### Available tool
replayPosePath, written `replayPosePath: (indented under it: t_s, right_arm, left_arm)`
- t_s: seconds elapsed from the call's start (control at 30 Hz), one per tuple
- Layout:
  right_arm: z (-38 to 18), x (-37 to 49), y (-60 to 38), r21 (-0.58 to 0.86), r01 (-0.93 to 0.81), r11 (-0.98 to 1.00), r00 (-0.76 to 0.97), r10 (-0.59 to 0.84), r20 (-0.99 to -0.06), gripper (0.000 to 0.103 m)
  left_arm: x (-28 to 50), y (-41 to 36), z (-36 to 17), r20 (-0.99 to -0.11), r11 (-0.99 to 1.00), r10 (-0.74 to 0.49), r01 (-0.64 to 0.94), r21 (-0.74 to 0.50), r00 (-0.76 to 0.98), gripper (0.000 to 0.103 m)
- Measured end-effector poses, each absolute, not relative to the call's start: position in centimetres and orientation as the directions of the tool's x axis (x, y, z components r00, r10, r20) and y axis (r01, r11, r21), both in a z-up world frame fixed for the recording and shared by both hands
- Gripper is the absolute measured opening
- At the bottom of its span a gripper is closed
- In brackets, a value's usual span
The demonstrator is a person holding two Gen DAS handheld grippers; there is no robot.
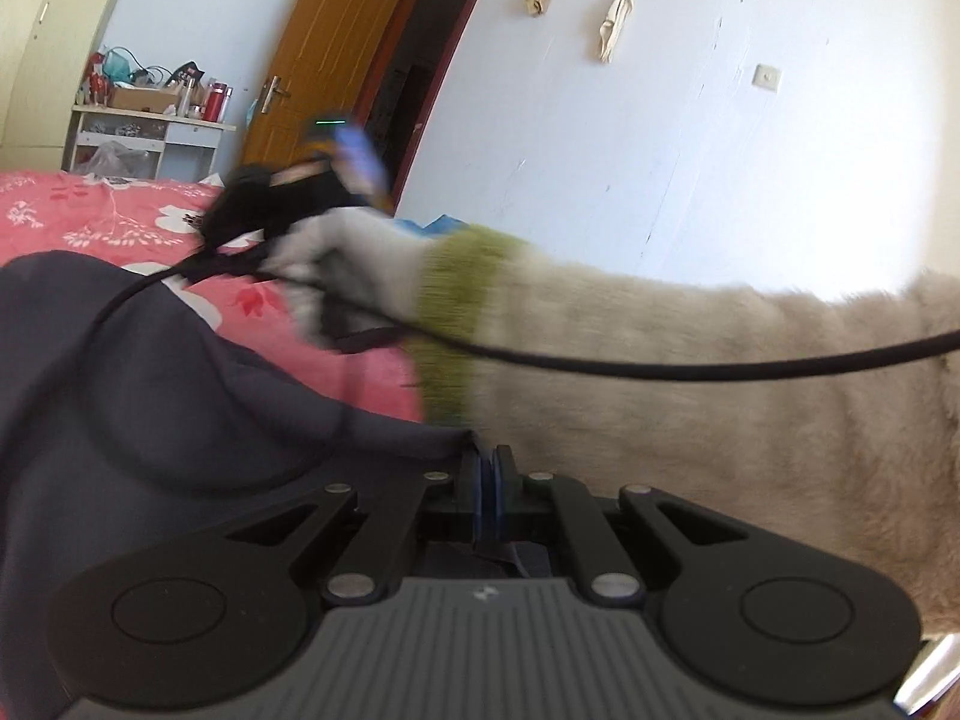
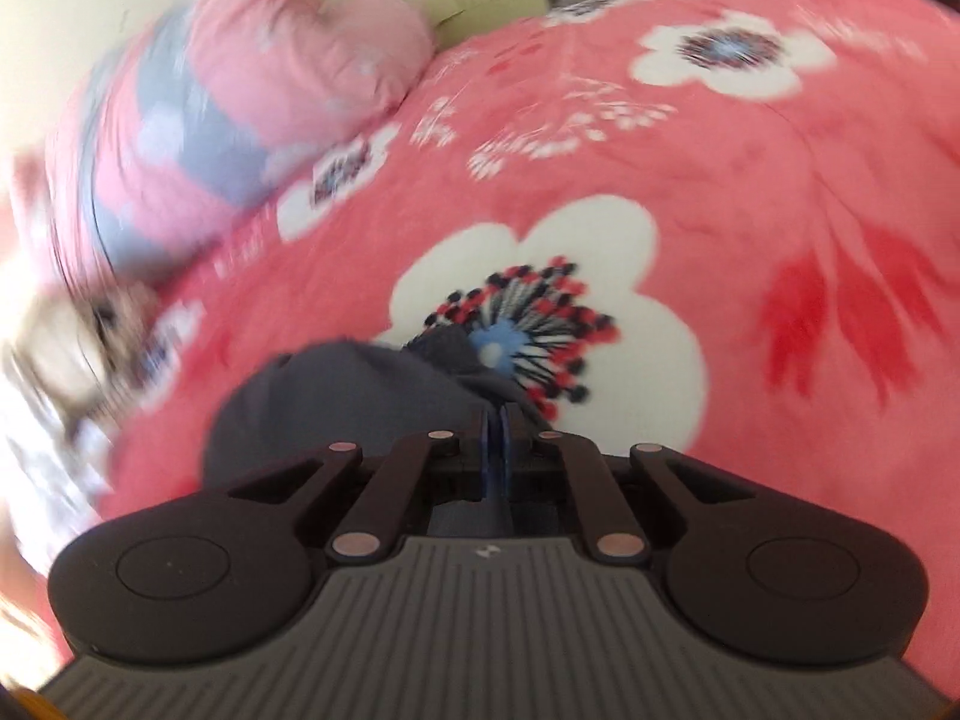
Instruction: Fold clothes
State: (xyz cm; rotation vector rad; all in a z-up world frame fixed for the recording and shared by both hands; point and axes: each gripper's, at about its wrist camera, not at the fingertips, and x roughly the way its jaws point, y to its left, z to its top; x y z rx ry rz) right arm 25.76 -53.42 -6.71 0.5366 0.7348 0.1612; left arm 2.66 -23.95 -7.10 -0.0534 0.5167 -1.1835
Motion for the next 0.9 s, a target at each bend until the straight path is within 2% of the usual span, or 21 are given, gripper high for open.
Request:
replayPosePath:
  t_s: [0.1, 0.23, 0.3, 0.47, 0.57, 0.83, 0.9]
  right_arm:
    - [-4.1, 19.7, -57.2, 0.624, 0.038, 0.781, 0.818, 0.334, -0.468, 0.006]
    - [-0.3, 7.7, -62.6, 0.661, 0.014, 0.750, 0.901, 0.278, -0.334, 0.010]
    - [0.4, 1.3, -64.4, 0.680, 0.020, 0.733, 0.922, 0.250, -0.297, 0.018]
    - [-1.3, -13.3, -65.2, 0.734, 0.055, 0.676, 0.948, 0.196, -0.251, 0.019]
    - [-4.4, -18.9, -63.3, 0.765, 0.099, 0.636, 0.945, 0.180, -0.272, 0.020]
    - [-11.9, -23.8, -60.3, 0.824, 0.175, 0.539, 0.950, 0.128, -0.286, 0.020]
    - [-13.2, -24.2, -60.3, 0.841, 0.178, 0.511, 0.952, 0.128, -0.280, 0.020]
  left_arm:
    - [3.2, -23.3, -6.4, -0.364, 0.399, -0.888, 0.866, -0.301, 0.282, 0.005]
    - [4.4, -24.1, -5.4, -0.370, 0.393, -0.890, 0.859, -0.329, 0.265, 0.005]
    - [5.0, -25.1, -4.8, -0.377, 0.389, -0.891, 0.854, -0.345, 0.254, 0.005]
    - [5.2, -29.7, -3.4, -0.434, 0.368, -0.879, 0.860, -0.354, 0.197, 0.005]
    - [4.9, -33.0, -3.6, -0.498, 0.368, -0.853, 0.855, -0.365, 0.154, 0.005]
    - [4.9, -40.4, -7.3, -0.641, 0.391, -0.764, 0.842, -0.372, 0.072, 0.005]
    - [5.1, -41.4, -8.6, -0.674, 0.401, -0.738, 0.827, -0.395, 0.036, 0.010]
